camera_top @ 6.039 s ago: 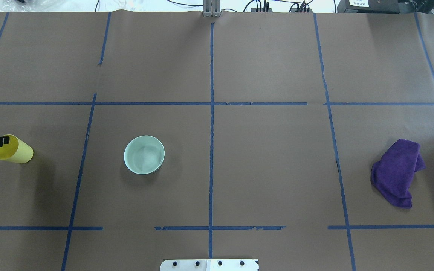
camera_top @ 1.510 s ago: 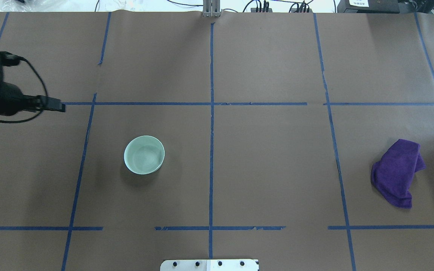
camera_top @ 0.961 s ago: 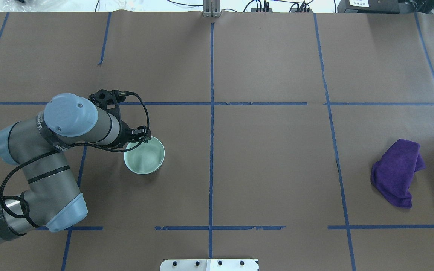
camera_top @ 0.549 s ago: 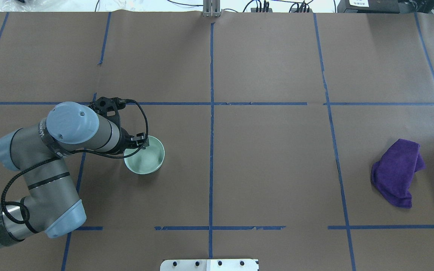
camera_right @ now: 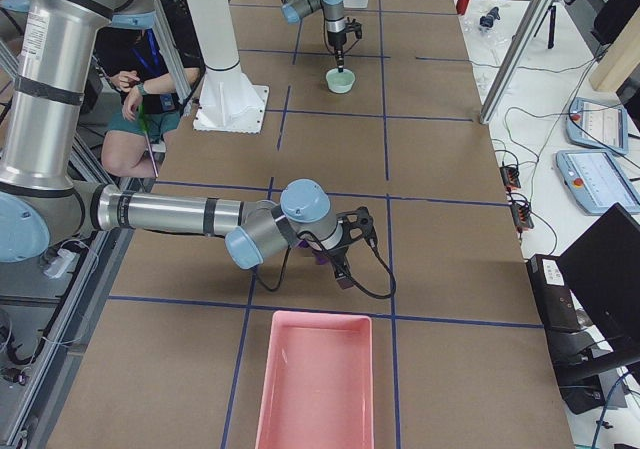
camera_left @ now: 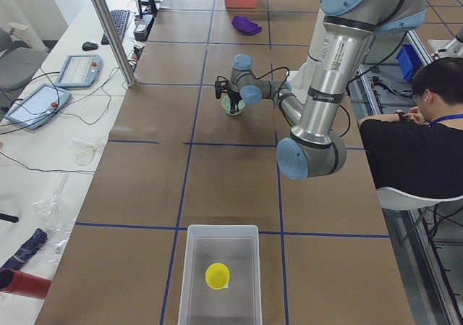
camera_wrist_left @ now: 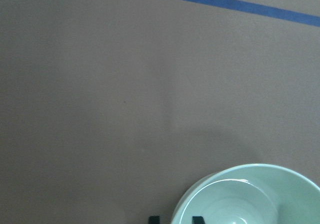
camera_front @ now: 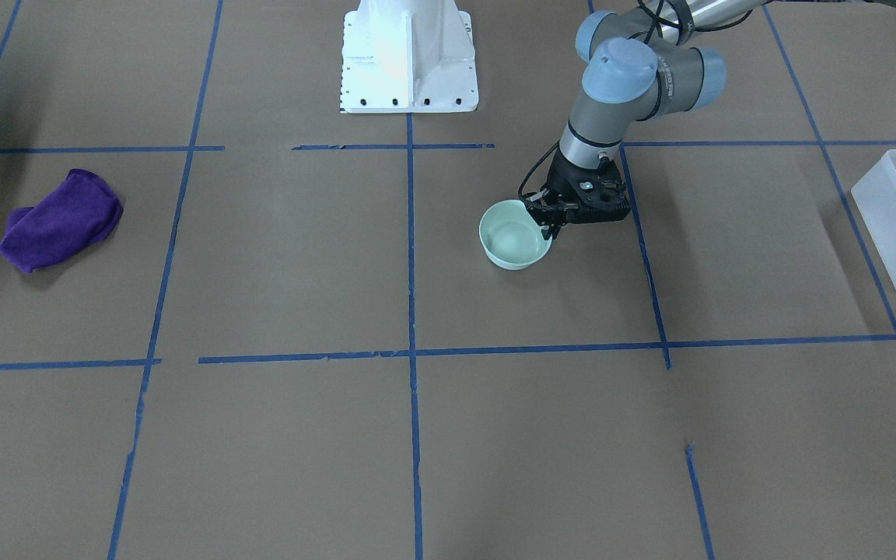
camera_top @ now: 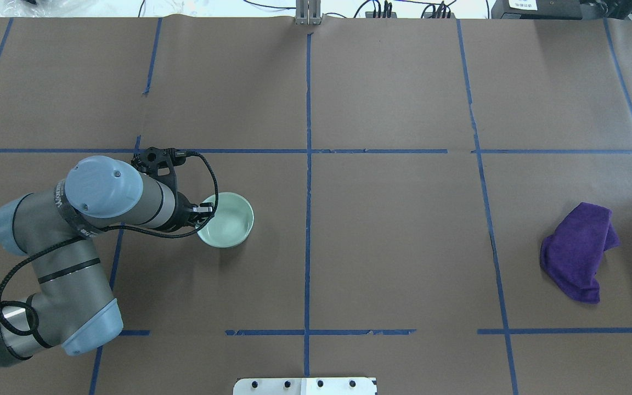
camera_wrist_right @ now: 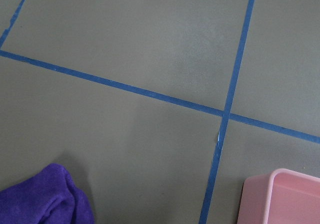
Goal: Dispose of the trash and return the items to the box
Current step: 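Carry the green bowl with the left gripper into the clear bin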
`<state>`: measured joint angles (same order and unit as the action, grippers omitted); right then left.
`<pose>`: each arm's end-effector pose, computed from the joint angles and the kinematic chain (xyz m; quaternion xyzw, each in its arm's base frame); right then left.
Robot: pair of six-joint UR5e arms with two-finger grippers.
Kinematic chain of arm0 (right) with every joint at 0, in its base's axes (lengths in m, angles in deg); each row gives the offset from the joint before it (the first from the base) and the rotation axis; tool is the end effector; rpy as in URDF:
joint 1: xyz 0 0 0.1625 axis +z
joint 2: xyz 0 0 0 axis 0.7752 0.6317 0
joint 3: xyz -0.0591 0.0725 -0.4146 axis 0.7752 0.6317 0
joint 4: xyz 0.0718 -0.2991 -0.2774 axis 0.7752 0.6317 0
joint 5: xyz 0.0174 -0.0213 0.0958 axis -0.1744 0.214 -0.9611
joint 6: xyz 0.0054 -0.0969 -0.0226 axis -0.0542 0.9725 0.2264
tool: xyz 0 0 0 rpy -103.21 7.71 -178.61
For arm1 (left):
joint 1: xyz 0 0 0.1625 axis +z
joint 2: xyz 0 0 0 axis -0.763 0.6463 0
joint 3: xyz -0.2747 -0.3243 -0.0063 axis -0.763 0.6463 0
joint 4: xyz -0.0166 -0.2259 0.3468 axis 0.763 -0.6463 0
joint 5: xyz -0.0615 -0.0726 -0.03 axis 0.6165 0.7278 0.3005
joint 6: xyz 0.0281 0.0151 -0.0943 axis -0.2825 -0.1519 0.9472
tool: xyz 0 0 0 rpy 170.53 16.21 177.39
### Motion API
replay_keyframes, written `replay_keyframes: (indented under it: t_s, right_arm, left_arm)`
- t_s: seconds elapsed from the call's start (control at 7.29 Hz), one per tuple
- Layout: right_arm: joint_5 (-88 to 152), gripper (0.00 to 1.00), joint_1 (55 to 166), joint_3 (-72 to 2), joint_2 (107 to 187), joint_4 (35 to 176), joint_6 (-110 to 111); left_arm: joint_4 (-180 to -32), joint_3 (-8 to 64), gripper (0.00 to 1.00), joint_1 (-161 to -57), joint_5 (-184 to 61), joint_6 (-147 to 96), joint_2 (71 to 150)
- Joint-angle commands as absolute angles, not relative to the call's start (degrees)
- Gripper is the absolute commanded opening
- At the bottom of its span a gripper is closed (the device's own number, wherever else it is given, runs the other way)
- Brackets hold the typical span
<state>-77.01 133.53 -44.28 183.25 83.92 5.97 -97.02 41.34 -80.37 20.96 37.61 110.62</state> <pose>0.0154 -0.4030 0.6103 0.1909 -0.3819 -0.0649 0.9020 0.4660 -0.4025 0.3245 0.0542 0.4419 -0.0890 0.8910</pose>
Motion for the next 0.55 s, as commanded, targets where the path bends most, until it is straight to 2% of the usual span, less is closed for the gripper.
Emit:
replay_keyframes:
  t_s: [0.0, 0.41]
  right_arm:
    - [-77.0, 1.0, 133.5, -44.3, 183.3, 83.9, 6.0]
    - [-77.1, 1.0, 133.5, -44.2, 183.3, 84.0, 5.8]
  left_arm:
    - [-96.6, 45.5, 0.0, -81.0, 21.3, 33.5, 108.2]
    - [-96.7, 50.0, 0.0, -91.2, 25.0, 20.3, 102.3]
